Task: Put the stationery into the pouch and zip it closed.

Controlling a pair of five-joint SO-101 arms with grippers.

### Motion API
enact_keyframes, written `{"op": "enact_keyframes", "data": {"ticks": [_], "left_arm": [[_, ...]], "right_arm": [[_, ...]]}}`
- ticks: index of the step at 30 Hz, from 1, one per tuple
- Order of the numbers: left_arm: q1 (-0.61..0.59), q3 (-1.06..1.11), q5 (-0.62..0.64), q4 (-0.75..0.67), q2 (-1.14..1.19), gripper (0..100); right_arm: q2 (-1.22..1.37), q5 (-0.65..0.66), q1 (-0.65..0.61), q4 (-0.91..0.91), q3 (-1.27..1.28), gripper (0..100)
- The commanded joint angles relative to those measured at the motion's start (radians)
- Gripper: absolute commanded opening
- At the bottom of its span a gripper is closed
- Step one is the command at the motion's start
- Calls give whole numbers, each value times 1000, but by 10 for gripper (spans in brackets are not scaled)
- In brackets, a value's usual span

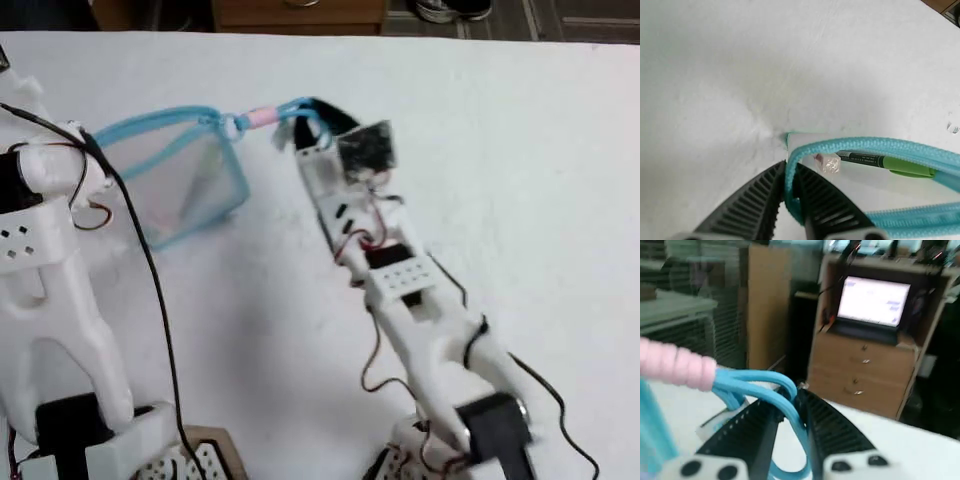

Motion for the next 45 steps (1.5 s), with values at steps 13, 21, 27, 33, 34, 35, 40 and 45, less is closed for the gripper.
{"op": "enact_keyframes", "data": {"ticks": [13,21,27,33,34,35,40,45], "left_arm": [[1,-18,-6,-12,22,22],[1,-18,-9,-8,21,22],[1,-18,-9,-6,21,22],[1,-18,-9,-6,21,22],[1,-18,-9,-6,21,22],[1,-18,-9,-6,21,22],[1,-18,-9,-9,21,22],[1,-18,-9,-9,22,22]], "right_arm": [[-418,-104,87,248,5,170],[-484,-101,94,252,-12,170],[-487,-101,96,252,-66,170],[-483,-101,96,254,-80,170],[-483,-101,96,254,-80,169],[-483,-101,96,254,-80,169],[-492,-101,97,254,-109,168],[-490,-106,136,255,-222,22]]}}
